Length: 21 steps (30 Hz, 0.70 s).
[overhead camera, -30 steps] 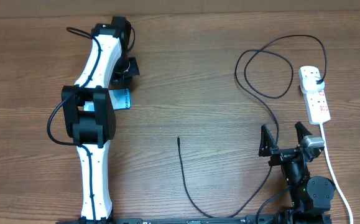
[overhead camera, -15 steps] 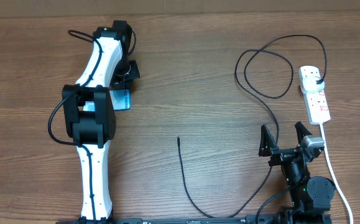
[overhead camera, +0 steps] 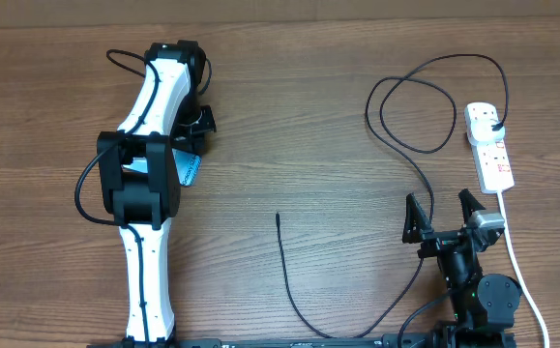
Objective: Plug charger to phone and switch on socket
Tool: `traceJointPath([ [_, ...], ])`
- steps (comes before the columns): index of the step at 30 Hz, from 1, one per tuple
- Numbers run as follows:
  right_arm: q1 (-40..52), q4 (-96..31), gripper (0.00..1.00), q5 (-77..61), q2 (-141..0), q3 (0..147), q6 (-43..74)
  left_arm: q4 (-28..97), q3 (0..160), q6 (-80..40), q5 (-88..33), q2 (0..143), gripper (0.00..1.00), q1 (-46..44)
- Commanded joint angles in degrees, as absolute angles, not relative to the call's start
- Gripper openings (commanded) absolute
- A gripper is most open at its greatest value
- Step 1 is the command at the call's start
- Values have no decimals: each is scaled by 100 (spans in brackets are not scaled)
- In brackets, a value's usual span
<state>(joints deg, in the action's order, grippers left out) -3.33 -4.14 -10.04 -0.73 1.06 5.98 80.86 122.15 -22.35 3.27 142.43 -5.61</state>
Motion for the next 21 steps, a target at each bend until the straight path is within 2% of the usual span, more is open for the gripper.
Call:
traceJointPath([
  [1, -305, -399, 100, -947, -16, 45, 600, 8256, 12149, -2053, 314, 14322, 4, -615],
  [15, -305, -399, 100, -947, -16, 45, 600, 8958, 12149, -1968, 320, 14322, 4, -757],
  [21, -305, -399, 100, -947, -16, 45, 600, 8510, 12169, -1859, 360, 14320, 4, -751],
])
